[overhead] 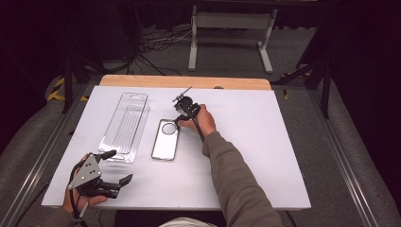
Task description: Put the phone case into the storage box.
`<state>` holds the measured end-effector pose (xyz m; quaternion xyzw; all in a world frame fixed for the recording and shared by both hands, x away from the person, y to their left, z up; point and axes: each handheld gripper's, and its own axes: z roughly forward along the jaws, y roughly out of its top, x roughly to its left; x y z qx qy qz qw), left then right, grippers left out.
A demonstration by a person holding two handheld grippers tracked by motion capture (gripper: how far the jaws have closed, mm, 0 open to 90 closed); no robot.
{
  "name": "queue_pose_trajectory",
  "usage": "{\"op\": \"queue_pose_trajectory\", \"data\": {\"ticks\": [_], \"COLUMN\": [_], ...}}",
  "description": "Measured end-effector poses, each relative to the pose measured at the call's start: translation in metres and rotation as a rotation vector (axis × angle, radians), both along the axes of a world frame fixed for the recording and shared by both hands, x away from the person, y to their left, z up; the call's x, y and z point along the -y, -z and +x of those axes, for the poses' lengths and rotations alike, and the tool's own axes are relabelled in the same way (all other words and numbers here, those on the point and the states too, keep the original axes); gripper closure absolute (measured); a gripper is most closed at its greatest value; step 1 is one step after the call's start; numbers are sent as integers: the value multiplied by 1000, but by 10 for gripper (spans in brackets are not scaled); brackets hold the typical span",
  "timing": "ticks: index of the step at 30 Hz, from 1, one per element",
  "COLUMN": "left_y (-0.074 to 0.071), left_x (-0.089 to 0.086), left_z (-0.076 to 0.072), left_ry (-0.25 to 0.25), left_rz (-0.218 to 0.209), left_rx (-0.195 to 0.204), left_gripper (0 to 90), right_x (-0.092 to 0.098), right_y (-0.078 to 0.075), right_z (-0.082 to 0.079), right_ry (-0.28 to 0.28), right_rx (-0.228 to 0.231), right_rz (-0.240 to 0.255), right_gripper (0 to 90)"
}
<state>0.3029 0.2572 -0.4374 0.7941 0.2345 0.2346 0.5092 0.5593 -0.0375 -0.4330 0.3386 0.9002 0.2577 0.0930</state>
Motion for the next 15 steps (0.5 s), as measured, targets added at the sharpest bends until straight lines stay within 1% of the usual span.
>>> {"op": "queue_pose_trajectory", "data": {"ticks": [2, 3, 4, 5, 7, 8, 11, 13, 15], "left_y": [0, 0, 0, 0, 0, 0, 1, 1, 1], "left_x": [1, 1, 0, 0, 0, 0, 0, 1, 1], "left_z": [0, 0, 0, 0, 0, 0, 0, 0, 0], "left_ry": [5, 5, 3, 3, 3, 0, 1, 5, 5], "left_rz": [-1, -1, 3, 3, 1, 8, 7, 8, 7], "left_rx": [-1, -1, -2, -2, -1, -1, -3, -4, -6], "left_gripper": [53, 52, 52, 53, 53, 53, 52, 53, 53], "right_x": [0, 0, 0, -1, -1, -1, -2, -2, -2], "right_y": [0, -1, -1, -1, -2, -2, -3, -3, -3], "right_z": [0, 0, 0, -1, -1, -1, 0, 0, 0], "right_ry": [-7, -13, -13, -27, -36, -44, -58, -65, -72], "right_rx": [-12, -16, -16, -24, -25, -29, -38, -49, -47], "right_rz": [7, 3, 3, -7, -29, -39, -54, -47, -47], "right_gripper": [641, 674, 674, 710, 718, 720, 734, 784, 802]}}
